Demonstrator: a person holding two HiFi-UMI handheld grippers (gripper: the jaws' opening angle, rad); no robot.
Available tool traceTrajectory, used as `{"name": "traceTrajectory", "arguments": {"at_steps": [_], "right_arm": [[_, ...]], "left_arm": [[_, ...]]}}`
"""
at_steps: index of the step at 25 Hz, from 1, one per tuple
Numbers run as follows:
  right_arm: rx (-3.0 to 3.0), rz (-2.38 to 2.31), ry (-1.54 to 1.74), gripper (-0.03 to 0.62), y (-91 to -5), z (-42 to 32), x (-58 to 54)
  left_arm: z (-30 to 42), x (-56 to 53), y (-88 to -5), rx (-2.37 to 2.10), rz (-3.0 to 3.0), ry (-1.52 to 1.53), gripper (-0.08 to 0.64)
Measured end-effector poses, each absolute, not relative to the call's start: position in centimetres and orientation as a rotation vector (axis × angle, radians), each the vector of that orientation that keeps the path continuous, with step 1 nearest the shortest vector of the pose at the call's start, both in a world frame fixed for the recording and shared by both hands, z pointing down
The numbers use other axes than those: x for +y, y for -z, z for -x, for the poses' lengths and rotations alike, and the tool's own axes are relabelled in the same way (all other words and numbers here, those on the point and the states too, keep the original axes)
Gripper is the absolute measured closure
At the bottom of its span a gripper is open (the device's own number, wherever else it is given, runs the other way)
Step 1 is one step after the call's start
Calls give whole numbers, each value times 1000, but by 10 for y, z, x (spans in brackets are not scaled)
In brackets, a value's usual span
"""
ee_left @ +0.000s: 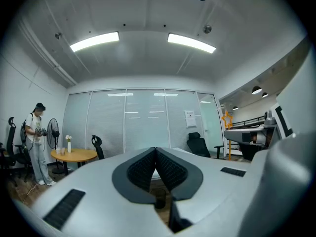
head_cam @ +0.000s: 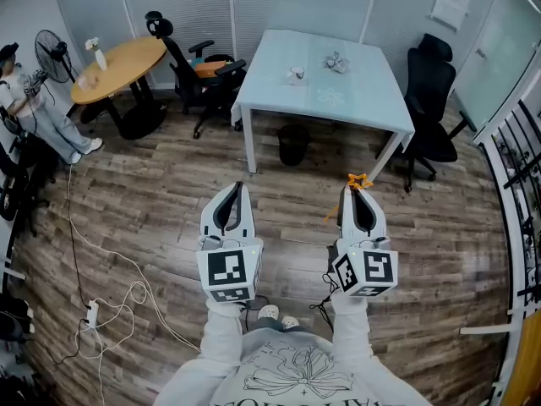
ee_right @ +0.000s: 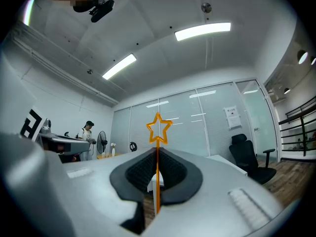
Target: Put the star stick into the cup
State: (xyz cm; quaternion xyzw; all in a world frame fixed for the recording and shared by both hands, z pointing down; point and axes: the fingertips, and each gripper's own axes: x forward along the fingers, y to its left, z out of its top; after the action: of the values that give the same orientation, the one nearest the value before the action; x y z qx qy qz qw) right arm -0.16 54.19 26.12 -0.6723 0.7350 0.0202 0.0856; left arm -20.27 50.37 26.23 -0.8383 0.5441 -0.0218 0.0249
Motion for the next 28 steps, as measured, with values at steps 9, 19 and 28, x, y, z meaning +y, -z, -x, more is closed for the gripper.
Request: {"name": "traceTrajectory", "arguments": {"at_steps": [9,19,28], "right_arm": [[2173,2020,-49,574,-270,14,522],[2175,2034,-22,574,-278,10,496],[2192,2006,-15,574,-286,-16,431]], "left_arm": [[217,480,-276,1678,2606,91,554],[214,451,-287,1679,2629,118,555],[192,392,-300,1719,2611,154,555]]}}
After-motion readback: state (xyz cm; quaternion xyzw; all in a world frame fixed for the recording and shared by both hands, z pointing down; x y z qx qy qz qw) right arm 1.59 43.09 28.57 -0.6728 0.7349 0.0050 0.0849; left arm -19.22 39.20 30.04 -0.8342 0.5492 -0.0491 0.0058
